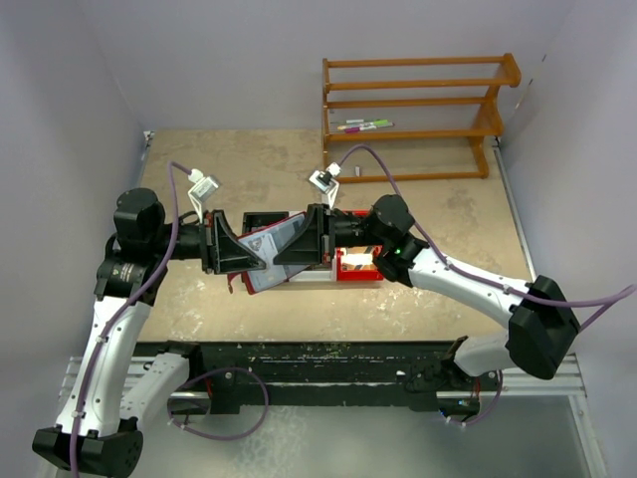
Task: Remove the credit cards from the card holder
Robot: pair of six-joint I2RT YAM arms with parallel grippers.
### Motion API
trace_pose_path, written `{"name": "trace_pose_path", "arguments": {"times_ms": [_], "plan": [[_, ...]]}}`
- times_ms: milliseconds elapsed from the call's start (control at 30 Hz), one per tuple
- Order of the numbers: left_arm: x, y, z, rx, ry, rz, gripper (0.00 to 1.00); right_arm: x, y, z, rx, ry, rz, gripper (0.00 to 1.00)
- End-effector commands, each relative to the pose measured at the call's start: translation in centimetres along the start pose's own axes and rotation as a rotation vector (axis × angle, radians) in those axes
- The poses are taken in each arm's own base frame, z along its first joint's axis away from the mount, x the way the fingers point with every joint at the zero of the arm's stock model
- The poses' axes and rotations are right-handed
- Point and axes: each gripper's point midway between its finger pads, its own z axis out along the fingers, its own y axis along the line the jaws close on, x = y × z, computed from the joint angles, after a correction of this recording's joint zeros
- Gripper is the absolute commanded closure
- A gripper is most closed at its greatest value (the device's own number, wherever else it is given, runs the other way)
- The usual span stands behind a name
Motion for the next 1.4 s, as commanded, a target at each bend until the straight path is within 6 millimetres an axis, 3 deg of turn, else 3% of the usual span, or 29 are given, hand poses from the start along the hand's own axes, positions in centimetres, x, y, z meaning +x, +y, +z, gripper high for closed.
{"name": "trace_pose_path", "arguments": {"times_ms": [0, 267, 467, 567, 733, 867, 967, 1033, 1367], "plan": [[-0.3, -1.3, -0.2, 0.038, 0.003, 0.069, 0.81, -1.2, 2.3, -0.2, -0.050, -0.022, -0.052, 1.00], [0.3, -2.5, -0.5, 0.091, 0.032, 0.087, 0.71, -1.7, 2.0, -0.9, -0.026, -0.061, -0.056, 1.00], [0.7, -3.3, -0.7, 0.120, 0.048, 0.103, 0.70, -1.8, 2.1, -1.6, -0.006, -0.074, -0.070, 1.00], [0.7, -3.4, -0.7, 0.124, 0.049, 0.108, 0.73, -1.6, 2.0, -1.7, -0.007, -0.068, -0.069, 1.00], [0.6, -3.3, -0.7, 0.122, 0.046, 0.108, 0.90, -1.4, 2.0, -1.7, -0.021, -0.061, -0.062, 0.99], [0.6, -3.5, -0.7, 0.123, 0.043, 0.117, 0.95, -1.2, 2.5, -1.7, -0.049, -0.056, -0.044, 0.89], [0.6, -3.6, -0.7, 0.122, 0.040, 0.120, 0.96, -1.6, 3.0, -1.7, -0.069, -0.069, -0.051, 0.74], [0.5, -3.5, -0.7, 0.121, 0.038, 0.117, 0.96, -1.9, 3.6, -1.6, -0.093, -0.075, -0.051, 0.71], [0.4, -3.6, -0.7, 0.116, 0.032, 0.113, 0.96, -2.7, 5.5, -1.3, -0.149, -0.069, -0.050, 0.86]]}}
